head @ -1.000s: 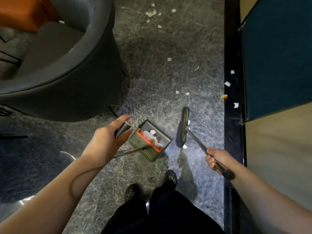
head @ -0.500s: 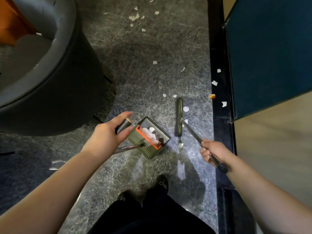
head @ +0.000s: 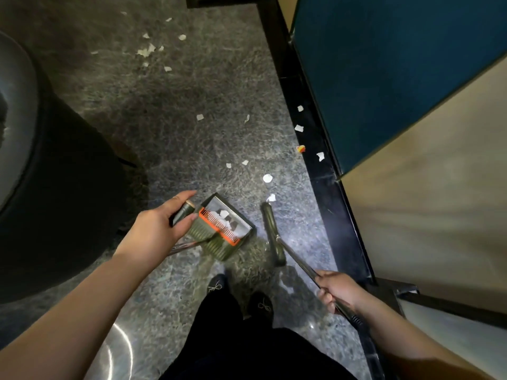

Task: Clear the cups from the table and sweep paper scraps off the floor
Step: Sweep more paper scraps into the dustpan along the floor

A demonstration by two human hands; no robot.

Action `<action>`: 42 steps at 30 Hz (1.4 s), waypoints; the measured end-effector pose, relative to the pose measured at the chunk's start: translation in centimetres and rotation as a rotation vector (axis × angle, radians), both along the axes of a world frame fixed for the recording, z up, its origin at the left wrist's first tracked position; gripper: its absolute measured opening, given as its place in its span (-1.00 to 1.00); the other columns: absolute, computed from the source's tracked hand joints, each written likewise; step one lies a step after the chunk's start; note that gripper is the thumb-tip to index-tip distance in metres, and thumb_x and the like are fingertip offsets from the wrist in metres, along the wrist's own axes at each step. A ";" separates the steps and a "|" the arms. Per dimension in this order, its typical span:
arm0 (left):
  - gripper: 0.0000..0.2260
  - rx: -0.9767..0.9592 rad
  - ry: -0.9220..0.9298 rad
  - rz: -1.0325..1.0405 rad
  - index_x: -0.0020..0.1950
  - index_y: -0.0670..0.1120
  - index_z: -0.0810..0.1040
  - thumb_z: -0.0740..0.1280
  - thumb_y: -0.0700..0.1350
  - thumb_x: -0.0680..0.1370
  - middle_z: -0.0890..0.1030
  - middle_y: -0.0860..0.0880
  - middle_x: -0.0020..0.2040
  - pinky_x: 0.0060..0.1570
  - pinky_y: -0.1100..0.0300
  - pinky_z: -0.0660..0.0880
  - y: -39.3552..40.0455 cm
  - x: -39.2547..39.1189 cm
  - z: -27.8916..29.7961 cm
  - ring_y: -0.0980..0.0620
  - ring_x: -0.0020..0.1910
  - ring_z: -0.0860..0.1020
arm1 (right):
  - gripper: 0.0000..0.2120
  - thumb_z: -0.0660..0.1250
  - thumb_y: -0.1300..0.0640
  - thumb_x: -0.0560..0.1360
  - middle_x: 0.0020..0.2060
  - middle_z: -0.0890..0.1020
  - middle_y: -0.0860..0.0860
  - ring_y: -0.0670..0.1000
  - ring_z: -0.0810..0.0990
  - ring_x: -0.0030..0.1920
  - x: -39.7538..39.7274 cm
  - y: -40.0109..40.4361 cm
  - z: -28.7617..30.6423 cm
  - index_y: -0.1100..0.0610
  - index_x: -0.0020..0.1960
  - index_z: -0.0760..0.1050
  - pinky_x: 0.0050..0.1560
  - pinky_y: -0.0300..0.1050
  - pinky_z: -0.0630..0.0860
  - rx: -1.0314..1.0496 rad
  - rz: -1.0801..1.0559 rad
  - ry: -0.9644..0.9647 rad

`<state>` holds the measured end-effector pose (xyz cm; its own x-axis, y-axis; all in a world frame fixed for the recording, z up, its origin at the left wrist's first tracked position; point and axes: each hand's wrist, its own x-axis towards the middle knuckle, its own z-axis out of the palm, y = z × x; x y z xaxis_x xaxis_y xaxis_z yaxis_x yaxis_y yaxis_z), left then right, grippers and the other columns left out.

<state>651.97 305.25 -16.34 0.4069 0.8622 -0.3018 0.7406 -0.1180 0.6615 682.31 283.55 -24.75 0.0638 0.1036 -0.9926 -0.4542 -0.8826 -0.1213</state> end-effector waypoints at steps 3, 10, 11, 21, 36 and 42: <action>-0.56 0.017 0.013 -0.063 0.39 0.30 0.40 0.38 0.05 0.54 0.63 0.13 0.04 -0.03 0.30 0.43 2.4 0.0 -0.8 0.18 -0.06 0.60 | -0.78 0.02 0.22 0.66 -0.49 0.27 0.03 -0.10 0.19 -0.64 -0.7 0.8 -0.6 0.04 -0.03 0.39 -0.56 -0.39 0.18 0.019 -0.004 -0.052; -0.56 0.058 -0.011 -0.139 0.38 0.28 0.42 0.40 0.02 0.53 0.62 0.16 0.03 -0.12 0.65 0.32 7.2 0.5 -1.6 0.36 -0.09 0.57 | -0.74 0.01 0.31 0.64 -0.46 0.26 0.07 -0.09 0.19 -0.69 0.3 7.3 -3.4 0.07 -0.16 0.30 -0.61 -0.41 0.19 0.122 -0.058 -0.208; -0.56 0.058 -0.013 -0.142 0.38 0.28 0.42 0.40 0.02 0.53 0.62 0.17 0.02 -0.12 0.65 0.33 7.6 0.7 -1.6 0.39 -0.09 0.56 | -0.75 0.03 0.31 0.63 -0.46 0.27 0.08 -0.08 0.20 -0.70 0.7 8.2 -3.9 0.08 -0.17 0.30 -0.62 -0.41 0.20 0.143 -0.048 -0.227; -0.57 0.009 -0.028 -0.066 0.28 0.45 0.37 0.40 0.05 0.52 0.55 0.32 0.01 -0.11 0.68 0.29 11.7 5.6 -3.1 0.57 -0.05 0.45 | -0.79 0.09 0.25 0.63 -0.63 0.33 0.03 -0.03 0.25 -0.66 6.9 17.3 -5.5 0.04 -0.09 0.41 -0.65 -0.32 0.21 0.165 0.085 -0.264; -0.62 -0.021 0.094 -0.131 0.33 0.31 0.45 0.38 0.05 0.55 0.61 0.12 -0.03 -0.24 0.48 0.38 18.8 14.4 -2.6 0.33 -0.20 0.54 | -0.84 0.05 0.29 0.64 -0.49 0.22 0.05 -0.07 0.20 -0.69 15.4 18.2 0.3 0.08 -0.02 0.32 -0.63 -0.38 0.19 0.207 -0.172 -0.175; -0.60 0.005 0.118 -0.264 0.39 0.25 0.43 0.37 0.06 0.55 0.60 0.10 0.00 -0.25 0.56 0.34 22.4 18.8 -2.2 0.27 -0.20 0.51 | -0.74 0.02 0.29 0.65 -0.55 0.25 0.02 -0.10 0.19 -0.69 18.8 19.4 0.1 0.05 -0.18 0.24 -0.63 -0.40 0.18 0.147 -0.285 -0.152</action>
<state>670.74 327.69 -18.52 0.5797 0.7327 -0.3564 0.7557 -0.3199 0.5715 701.13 302.92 -24.67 0.2561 0.2012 -0.9455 -0.6467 -0.6913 -0.3223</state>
